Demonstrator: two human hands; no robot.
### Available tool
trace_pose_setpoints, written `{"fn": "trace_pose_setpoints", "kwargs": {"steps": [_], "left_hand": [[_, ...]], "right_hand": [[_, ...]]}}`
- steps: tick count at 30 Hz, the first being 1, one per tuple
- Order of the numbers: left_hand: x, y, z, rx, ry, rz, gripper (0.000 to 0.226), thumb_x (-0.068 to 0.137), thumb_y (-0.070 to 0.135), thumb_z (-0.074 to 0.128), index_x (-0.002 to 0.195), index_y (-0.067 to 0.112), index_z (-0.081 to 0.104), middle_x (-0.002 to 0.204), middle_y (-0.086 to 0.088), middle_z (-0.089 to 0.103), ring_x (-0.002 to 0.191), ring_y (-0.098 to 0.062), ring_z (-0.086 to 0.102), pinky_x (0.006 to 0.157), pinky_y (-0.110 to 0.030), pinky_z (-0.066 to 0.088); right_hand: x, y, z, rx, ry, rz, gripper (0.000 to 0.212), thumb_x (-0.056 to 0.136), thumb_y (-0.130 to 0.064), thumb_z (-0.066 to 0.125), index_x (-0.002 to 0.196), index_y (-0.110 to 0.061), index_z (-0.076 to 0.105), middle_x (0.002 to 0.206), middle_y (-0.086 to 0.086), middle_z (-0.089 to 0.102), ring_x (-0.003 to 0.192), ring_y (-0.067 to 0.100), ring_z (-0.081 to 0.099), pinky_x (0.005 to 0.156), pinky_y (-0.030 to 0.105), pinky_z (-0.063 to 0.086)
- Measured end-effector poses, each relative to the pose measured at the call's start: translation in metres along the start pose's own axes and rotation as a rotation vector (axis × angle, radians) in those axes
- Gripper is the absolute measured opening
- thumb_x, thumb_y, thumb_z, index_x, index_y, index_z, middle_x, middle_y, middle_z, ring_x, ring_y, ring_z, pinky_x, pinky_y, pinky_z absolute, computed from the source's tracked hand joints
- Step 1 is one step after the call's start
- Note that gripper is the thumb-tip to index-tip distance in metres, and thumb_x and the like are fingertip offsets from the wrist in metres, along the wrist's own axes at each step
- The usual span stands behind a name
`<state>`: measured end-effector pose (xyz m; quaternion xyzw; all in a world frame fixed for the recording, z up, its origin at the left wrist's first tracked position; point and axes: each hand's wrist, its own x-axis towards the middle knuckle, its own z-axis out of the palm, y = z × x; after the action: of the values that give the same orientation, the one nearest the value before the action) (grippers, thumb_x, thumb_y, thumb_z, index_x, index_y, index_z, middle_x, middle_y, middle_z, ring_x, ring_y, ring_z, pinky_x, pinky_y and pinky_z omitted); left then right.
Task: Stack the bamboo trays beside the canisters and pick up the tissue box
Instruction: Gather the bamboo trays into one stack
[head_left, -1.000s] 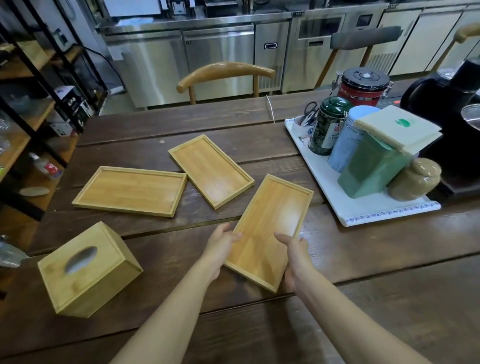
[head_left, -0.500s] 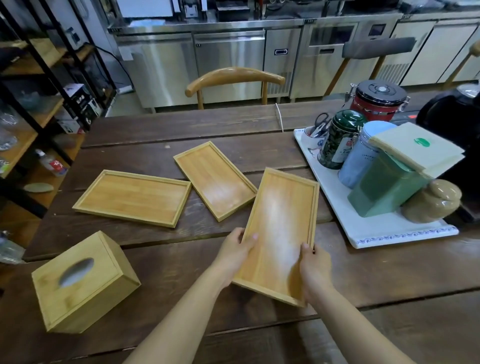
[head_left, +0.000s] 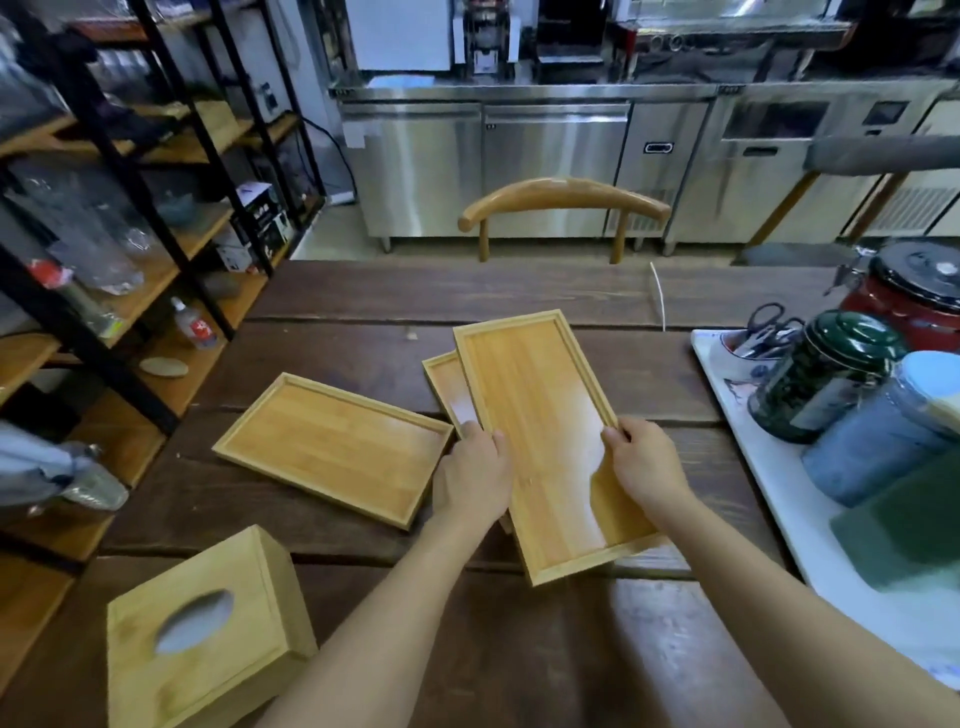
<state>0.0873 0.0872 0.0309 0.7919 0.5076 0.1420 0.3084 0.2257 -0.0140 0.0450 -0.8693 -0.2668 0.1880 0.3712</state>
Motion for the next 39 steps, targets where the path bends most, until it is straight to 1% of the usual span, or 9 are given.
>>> {"fn": "trace_pose_setpoints", "kwargs": {"steps": [4, 8, 16, 22, 27, 30, 33, 36, 39], "left_hand": [[0.027, -0.01, 0.011, 0.005, -0.001, -0.114, 0.033, 0.098, 0.028, 0.03, 0.103, 0.002, 0.048, 0.095, -0.014, 0.064, 0.064, -0.019, 0.048, 0.047, -0.026, 0.03], [0.04, -0.02, 0.025, 0.053, -0.006, -0.189, 0.035, 0.099, 0.029, 0.027, 0.108, 0.001, 0.046, 0.101, -0.015, 0.064, 0.086, -0.03, 0.063, 0.055, -0.029, 0.036], [0.056, -0.032, 0.042, 0.107, 0.019, -0.218, 0.031, 0.098, 0.027, 0.03, 0.11, 0.002, 0.043, 0.104, -0.016, 0.067, 0.091, -0.032, 0.065, 0.06, -0.032, 0.04], [0.053, -0.031, 0.034, 0.087, 0.021, -0.202, 0.03, 0.097, 0.03, 0.033, 0.109, 0.005, 0.044, 0.102, -0.015, 0.067, 0.092, -0.032, 0.064, 0.07, -0.038, 0.049], [0.045, -0.048, -0.007, 0.037, 0.449, -0.092, 0.019, 0.089, 0.036, 0.049, 0.095, 0.018, 0.048, 0.095, -0.007, 0.064, 0.085, -0.024, 0.058, 0.068, -0.036, 0.044], [0.047, -0.075, -0.026, -0.063, 0.492, -0.402, 0.063, 0.084, 0.031, 0.06, 0.135, 0.007, 0.031, 0.145, -0.018, 0.033, 0.132, -0.035, 0.03, 0.106, -0.046, 0.027], [0.049, -0.097, -0.042, -0.401, 0.333, -0.758, 0.091, 0.084, 0.031, 0.062, 0.145, 0.006, 0.0, 0.157, -0.018, -0.001, 0.143, -0.033, 0.007, 0.117, -0.045, 0.014], [0.053, -0.113, -0.052, -0.787, 0.31, -0.946, 0.089, 0.081, 0.022, 0.066, 0.146, 0.009, 0.006, 0.157, -0.015, 0.01, 0.139, -0.035, 0.022, 0.113, -0.048, 0.027], [0.057, -0.113, -0.065, -1.072, 0.189, -0.998, 0.061, 0.083, 0.013, 0.059, 0.137, 0.003, 0.032, 0.144, -0.021, 0.039, 0.126, -0.04, 0.044, 0.106, -0.053, 0.037]], "right_hand": [[0.038, -0.011, 0.02, -0.077, -0.054, -0.044, 0.036, 0.091, -0.013, 0.047, 0.058, 0.0, 0.052, 0.062, 0.009, 0.05, 0.068, 0.028, 0.048, 0.053, 0.031, 0.029], [0.064, -0.014, 0.039, -0.139, -0.09, -0.071, 0.041, 0.092, -0.011, 0.047, 0.052, -0.006, 0.047, 0.079, 0.014, 0.048, 0.079, 0.028, 0.045, 0.068, 0.029, 0.029], [0.08, -0.002, 0.062, -0.191, -0.103, -0.033, 0.027, 0.092, -0.011, 0.046, 0.092, 0.008, 0.066, 0.1, 0.019, 0.053, 0.096, 0.035, 0.052, 0.079, 0.032, 0.036], [0.082, 0.002, 0.067, -0.247, -0.096, -0.028, 0.026, 0.092, -0.016, 0.049, 0.098, 0.002, 0.067, 0.101, 0.015, 0.055, 0.09, 0.029, 0.051, 0.083, 0.037, 0.041], [0.079, -0.024, 0.077, -0.39, 0.039, -0.304, 0.03, 0.091, -0.022, 0.048, 0.113, -0.004, 0.059, 0.114, 0.016, 0.057, 0.107, 0.033, 0.049, 0.093, 0.044, 0.036], [0.07, -0.056, 0.107, -0.318, -0.165, -0.527, 0.037, 0.091, -0.025, 0.049, 0.123, -0.007, 0.053, 0.123, 0.011, 0.056, 0.114, 0.029, 0.049, 0.099, 0.04, 0.038], [0.058, -0.084, 0.147, -0.381, -0.419, -0.64, 0.046, 0.091, -0.034, 0.049, 0.128, -0.008, 0.046, 0.13, 0.013, 0.052, 0.12, 0.03, 0.046, 0.1, 0.039, 0.037], [0.049, -0.097, 0.182, -0.573, -0.499, -0.618, 0.059, 0.09, -0.041, 0.045, 0.136, -0.007, 0.033, 0.142, 0.014, 0.041, 0.133, 0.03, 0.033, 0.108, 0.041, 0.028], [0.042, -0.106, 0.201, -0.63, -0.563, -0.469, 0.061, 0.088, -0.042, 0.045, 0.135, -0.007, 0.03, 0.141, 0.016, 0.041, 0.133, 0.034, 0.033, 0.11, 0.046, 0.023]]}}
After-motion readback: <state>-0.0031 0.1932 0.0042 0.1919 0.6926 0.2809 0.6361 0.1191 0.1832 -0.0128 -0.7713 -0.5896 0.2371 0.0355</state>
